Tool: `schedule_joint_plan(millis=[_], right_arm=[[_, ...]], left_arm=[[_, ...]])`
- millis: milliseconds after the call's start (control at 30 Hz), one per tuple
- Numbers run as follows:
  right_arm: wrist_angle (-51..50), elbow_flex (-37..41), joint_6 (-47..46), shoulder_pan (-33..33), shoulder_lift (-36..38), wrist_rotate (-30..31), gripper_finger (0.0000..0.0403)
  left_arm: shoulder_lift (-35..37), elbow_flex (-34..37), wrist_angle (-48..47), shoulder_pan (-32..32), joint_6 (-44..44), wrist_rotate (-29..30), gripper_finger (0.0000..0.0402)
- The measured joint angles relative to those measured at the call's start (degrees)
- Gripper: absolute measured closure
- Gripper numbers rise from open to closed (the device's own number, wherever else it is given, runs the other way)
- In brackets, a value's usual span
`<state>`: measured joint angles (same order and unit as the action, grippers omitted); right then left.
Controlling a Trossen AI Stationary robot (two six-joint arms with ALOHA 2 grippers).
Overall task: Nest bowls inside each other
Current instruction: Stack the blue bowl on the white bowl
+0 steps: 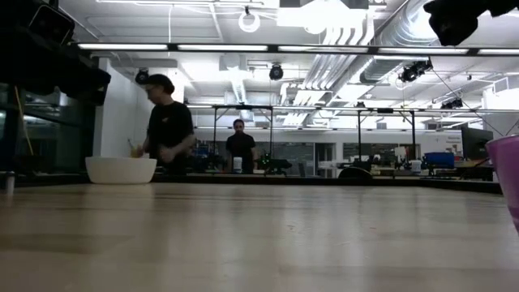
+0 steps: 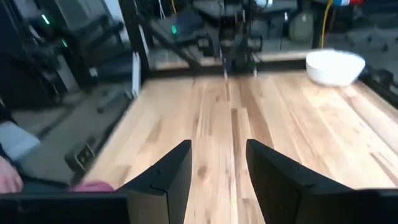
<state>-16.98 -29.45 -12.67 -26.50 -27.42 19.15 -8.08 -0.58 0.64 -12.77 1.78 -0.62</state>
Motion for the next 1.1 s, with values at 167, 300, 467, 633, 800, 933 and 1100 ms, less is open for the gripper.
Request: schedule_joint_plan(millis=[167, 300, 467, 633, 800, 933, 1100], right_arm=[[-12.27, -7.92, -3.36, 0.0, -8.33, 0.29, 0.0256], [-22.03, -13.42, -8.43, 0.02, -13.89, -0.58, 0.0256], [-30.72, -17.25, -16.32, 0.02, -18.58, -6.42, 0.0256], [-36.12, -17.6, -24.63, 0.0, -21.82, -15.44, 0.0256], [-40.94, -17.6, -28.65, -0.17, -25.55, -19.17, 0.0256], [-44.17, -17.6, -26.31, -1.21, -28.33, -19.53, 0.0256], [-45.75, -17.6, -20.35, -4.51, -31.49, -19.4, 0.0256]], left_arm=[[0.02, -0.01, 0.01, 0.02, 0.02, 0.0, 0.0242], [0.02, -0.02, 0.02, 0.02, 0.02, 0.0, 0.0242], [0.01, -0.01, 0.0, 0.0, 0.01, 0.0, 0.0242], [0.02, -0.02, 0.0, 0.02, 0.02, 0.0, 0.0242], [0.02, -0.02, 0.01, 0.01, 0.01, 0.0, 0.0242], [0.02, -0.01, 0.02, 0.02, 0.01, 0.0, 0.0242], [0.02, -0.02, 0.0, 0.02, 0.0, 0.0, 0.0242]])
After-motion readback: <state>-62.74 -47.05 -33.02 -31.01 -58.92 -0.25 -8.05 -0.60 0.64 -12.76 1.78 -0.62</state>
